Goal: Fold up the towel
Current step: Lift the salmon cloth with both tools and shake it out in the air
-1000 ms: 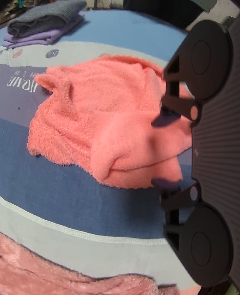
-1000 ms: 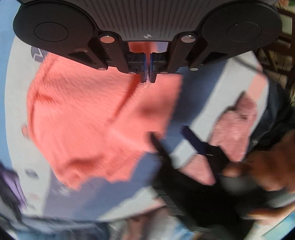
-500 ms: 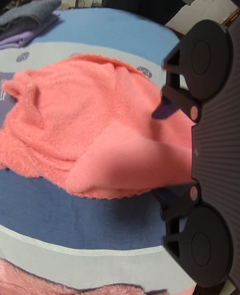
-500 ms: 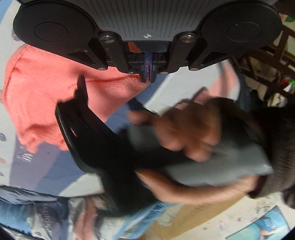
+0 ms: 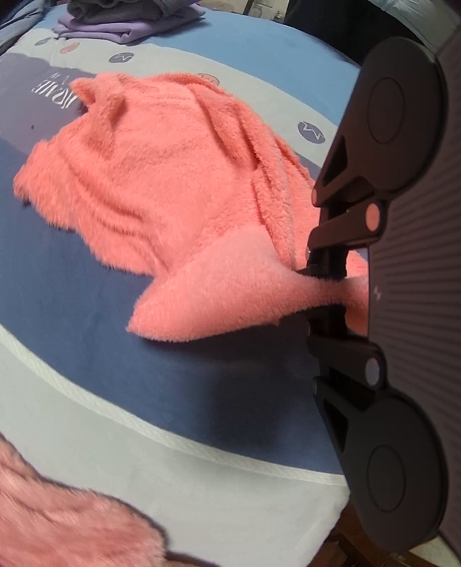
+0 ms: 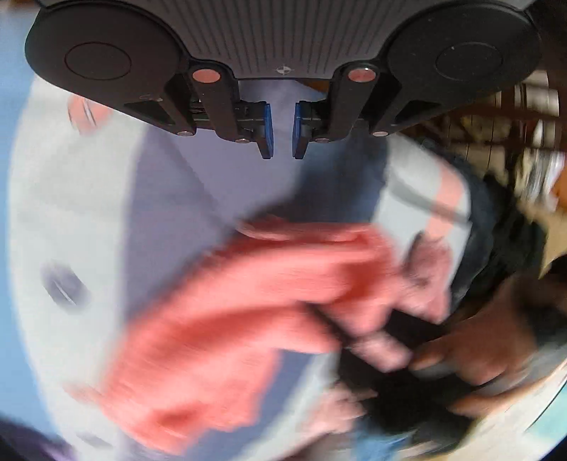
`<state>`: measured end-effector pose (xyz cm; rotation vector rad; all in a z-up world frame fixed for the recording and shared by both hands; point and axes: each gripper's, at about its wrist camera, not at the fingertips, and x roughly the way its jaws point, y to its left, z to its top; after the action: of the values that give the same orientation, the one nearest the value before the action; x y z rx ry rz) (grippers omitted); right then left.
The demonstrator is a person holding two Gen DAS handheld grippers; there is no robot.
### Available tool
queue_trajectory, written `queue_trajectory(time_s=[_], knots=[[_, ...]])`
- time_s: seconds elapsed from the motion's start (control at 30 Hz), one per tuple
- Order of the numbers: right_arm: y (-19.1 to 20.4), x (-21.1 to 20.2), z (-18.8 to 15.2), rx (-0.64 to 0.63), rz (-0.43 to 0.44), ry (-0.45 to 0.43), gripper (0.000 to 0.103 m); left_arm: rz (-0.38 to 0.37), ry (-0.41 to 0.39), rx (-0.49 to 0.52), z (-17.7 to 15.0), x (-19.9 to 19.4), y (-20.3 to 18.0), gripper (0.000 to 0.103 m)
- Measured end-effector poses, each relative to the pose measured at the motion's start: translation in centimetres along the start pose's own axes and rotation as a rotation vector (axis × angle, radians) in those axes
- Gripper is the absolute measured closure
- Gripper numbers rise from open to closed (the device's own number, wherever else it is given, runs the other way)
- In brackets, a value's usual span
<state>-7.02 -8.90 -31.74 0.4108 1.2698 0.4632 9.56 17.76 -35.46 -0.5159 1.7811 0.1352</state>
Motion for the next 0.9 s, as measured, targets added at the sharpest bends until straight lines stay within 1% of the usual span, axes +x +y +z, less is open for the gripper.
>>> queue_trajectory(time_s=[0.03, 0.1, 0.13, 0.27, 0.3, 0.37, 0.4, 0.43, 0.47, 0.53, 0.6, 0.77, 0.9], knots=[[-0.9, 0.0, 0.0, 0.064, -0.005, -0.038, 0.085, -0.006, 0.006, -0.007, -0.1, 0.0, 0.4, 0.092], [-2.6, -0.1, 0.1, 0.185, -0.013, -0.112, 0.065, -0.02, 0.019, -0.025, -0.2, 0.0, 1.2, 0.092], [-3.0, 0.1, 0.6, 0.22, -0.011, -0.142, 0.063, -0.027, 0.026, -0.033, -0.3, 0.0, 1.6, 0.092], [-4.2, 1.5, 3.5, 0.29, -0.003, -0.238, 0.062, -0.023, 0.012, -0.018, -0.5, -0.3, 2.1, 0.091], [-4.5, 2.0, 4.1, 0.303, -0.003, -0.251, 0.062, -0.026, 0.01, -0.016, -0.6, -0.4, 2.1, 0.091], [-4.8, 3.5, 5.3, 0.32, 0.001, -0.23, 0.062, -0.034, 0.01, -0.017, -0.8, -0.5, 2.3, 0.091], [-5.1, 4.3, 5.8, 0.332, 0.021, -0.195, 0.066, -0.038, 0.012, -0.018, -0.8, -0.6, 2.6, 0.091], [-5.4, 5.0, 6.3, 0.344, 0.04, -0.16, 0.074, -0.043, 0.014, -0.02, -0.8, -0.7, 2.8, 0.091], [-5.5, 5.3, 6.6, 0.349, 0.055, -0.138, 0.1, -0.047, 0.016, -0.021, -0.9, -0.8, 3.0, 0.091], [-5.4, 4.7, 6.6, 0.345, 0.069, -0.13, 0.099, -0.047, 0.013, -0.026, -1.1, -1.3, 3.6, 0.091], [-5.1, 2.6, 6.0, 0.341, 0.111, -0.157, 0.099, -0.059, 0.007, -0.039, -1.2, -1.9, 4.6, 0.091], [-4.3, -5.2, 4.2, 0.319, 0.237, -0.221, 0.099, -0.096, -0.002, -0.079, -1.1, -4.7, 8.0, 0.091], [-2.2, -12.0, 4.8, 0.291, 0.325, -0.287, 0.099, -0.167, -0.024, -0.088, -1.6, -8.1, 9.6, 0.091]])
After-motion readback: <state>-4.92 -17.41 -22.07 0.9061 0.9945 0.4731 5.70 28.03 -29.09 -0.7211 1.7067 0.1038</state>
